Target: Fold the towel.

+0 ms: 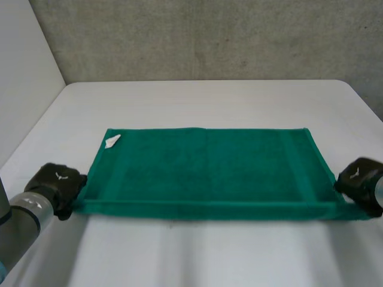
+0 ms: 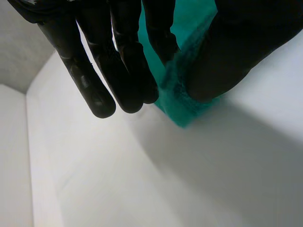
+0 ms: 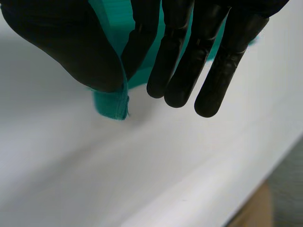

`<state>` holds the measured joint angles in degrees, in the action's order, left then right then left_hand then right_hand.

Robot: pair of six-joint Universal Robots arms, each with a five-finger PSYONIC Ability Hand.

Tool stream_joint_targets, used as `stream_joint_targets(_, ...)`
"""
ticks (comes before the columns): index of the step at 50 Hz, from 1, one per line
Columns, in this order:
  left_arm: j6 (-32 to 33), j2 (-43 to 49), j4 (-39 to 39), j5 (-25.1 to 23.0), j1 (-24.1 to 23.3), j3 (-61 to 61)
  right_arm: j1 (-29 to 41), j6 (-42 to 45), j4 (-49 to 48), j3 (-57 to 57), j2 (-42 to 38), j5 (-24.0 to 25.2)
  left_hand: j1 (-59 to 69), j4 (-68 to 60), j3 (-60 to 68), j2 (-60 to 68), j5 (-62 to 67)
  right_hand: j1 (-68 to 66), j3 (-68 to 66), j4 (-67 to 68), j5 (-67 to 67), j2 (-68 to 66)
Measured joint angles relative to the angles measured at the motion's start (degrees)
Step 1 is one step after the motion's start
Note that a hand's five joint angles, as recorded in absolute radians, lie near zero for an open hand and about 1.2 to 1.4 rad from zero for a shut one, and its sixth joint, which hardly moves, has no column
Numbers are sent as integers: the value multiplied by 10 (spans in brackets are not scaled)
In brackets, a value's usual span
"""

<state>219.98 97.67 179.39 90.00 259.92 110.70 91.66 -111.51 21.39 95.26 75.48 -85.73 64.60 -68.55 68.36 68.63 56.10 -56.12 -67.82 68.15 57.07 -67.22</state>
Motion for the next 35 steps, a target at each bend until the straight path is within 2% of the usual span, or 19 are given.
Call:
stream_joint_targets(5,-19,24,57,-8,-10,-37,18,-54,-60,-34,-26,6,0,0,0,0,0,0,0,0,0,0)
stream_joint_targets(11,-67,120,167,-2,-39,-128,62,-126,-148,-116,-119,12,0,0,0,0,0,0,0,0,2,0)
stream_joint_targets(14,-79,164,195,3,-51,-171,72,-138,-177,-149,-153,7,0,0,0,0,0,0,0,0,2,0)
stream_joint_targets(20,-86,286,216,42,-80,-316,91,-148,-241,-259,-247,-25,0,0,0,0,0,0,0,0,2,0)
stream_joint_targets(26,-82,392,214,74,-90,-457,100,-149,-281,-363,-328,-42,0,0,0,0,0,0,0,0,2,0)
stream_joint_targets(35,-77,493,211,70,-89,-583,102,-146,-298,-503,-434,-46,0,0,0,0,0,0,0,0,2,0)
